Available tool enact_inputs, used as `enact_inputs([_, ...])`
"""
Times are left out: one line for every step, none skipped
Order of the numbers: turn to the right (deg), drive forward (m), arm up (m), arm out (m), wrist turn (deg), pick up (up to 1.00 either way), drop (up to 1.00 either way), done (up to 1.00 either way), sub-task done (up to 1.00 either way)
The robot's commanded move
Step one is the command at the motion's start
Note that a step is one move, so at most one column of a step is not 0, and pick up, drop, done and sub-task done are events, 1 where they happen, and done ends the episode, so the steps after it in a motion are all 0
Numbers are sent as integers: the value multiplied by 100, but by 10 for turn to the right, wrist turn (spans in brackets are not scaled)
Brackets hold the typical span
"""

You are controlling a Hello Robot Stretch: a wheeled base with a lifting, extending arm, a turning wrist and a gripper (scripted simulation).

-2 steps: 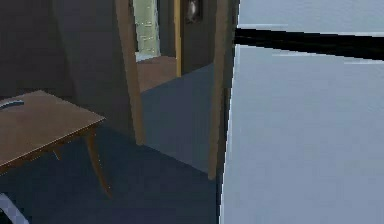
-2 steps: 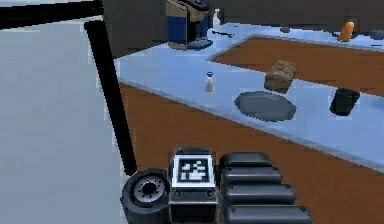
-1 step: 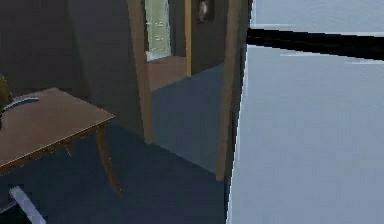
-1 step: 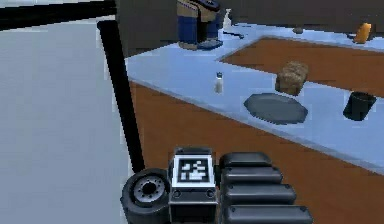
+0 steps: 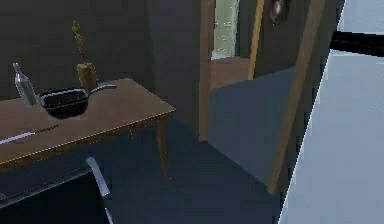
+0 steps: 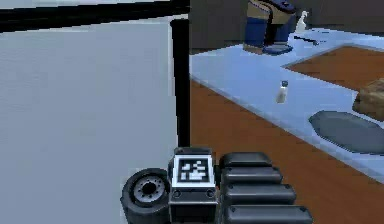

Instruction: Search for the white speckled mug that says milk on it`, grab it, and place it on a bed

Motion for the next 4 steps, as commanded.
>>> enact_inputs([0,50,0,0,0,0,0,0,0])
enact_inputs([270,0,0,0,0,0,0,0,0])
enact_inputs([0,35,0,0,0,0,0,0,0])
enact_inputs([-180,0,0,0,0,0,0,0,0])
